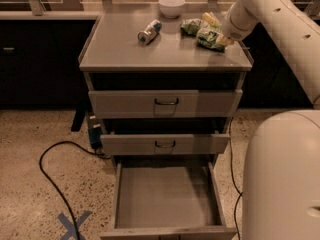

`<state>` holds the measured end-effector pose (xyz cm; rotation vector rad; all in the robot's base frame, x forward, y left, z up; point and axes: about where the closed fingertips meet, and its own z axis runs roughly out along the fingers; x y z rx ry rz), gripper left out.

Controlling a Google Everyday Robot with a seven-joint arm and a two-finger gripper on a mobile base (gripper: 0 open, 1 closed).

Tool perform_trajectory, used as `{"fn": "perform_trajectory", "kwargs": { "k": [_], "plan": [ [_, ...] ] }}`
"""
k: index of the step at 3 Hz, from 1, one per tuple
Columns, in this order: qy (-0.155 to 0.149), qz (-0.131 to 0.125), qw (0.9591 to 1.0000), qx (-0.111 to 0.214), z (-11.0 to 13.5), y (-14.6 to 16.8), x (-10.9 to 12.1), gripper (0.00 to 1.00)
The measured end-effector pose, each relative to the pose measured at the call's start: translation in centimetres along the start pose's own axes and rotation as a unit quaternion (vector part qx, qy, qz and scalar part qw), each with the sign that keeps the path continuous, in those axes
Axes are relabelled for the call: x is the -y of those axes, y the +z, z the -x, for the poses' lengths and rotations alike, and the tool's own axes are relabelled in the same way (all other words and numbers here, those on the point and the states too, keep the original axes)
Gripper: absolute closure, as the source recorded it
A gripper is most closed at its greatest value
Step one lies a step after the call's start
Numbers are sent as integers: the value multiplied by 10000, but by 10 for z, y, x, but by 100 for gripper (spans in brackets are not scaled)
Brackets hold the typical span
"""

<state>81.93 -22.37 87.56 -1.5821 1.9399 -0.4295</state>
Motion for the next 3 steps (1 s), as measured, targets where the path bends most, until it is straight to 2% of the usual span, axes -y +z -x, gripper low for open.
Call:
{"fn": "perform_trajectory", "kwargs": {
  "k": [1,2,3],
  "plan": [
    [0,0,10000,0,0,0,0,100],
    [0,0,10000,0,0,0,0,82],
    [0,0,10000,0,0,0,0,58]
  ]
}}
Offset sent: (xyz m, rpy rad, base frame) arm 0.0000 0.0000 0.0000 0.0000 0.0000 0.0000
